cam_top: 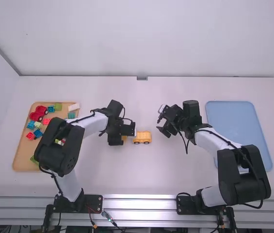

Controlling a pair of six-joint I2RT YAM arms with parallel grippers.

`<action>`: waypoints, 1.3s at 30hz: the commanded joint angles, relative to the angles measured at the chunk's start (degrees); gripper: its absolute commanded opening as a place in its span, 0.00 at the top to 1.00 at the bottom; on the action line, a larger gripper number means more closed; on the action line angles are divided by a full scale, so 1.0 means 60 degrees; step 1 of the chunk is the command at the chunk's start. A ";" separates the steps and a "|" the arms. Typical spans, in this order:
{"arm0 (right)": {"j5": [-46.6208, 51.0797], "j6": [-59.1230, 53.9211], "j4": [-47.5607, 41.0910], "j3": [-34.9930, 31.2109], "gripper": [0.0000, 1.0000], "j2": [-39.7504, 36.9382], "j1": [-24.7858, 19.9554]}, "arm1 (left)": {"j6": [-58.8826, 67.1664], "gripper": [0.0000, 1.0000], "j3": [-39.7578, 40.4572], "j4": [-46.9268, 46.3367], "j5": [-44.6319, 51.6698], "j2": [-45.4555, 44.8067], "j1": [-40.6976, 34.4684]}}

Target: Assemble lego blocks to make yellow taxi

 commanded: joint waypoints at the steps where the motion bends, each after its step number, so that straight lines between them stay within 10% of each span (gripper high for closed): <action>1: -0.0080 0.0066 -0.0036 0.0222 0.01 -0.0164 -0.0022 | 0.0011 0.01 0.0142 -0.0055 0.0175 0.0073 0.0033; 21: -0.0080 0.0062 0.0033 0.0222 0.01 -0.0164 -0.0018 | 0.1443 0.01 0.0142 -0.0015 0.0459 0.0073 0.0229; 39: -0.0368 0.0051 0.0069 0.0222 0.01 -0.0164 -0.0018 | 0.5071 0.01 -0.1300 0.0885 0.8324 0.0076 0.3741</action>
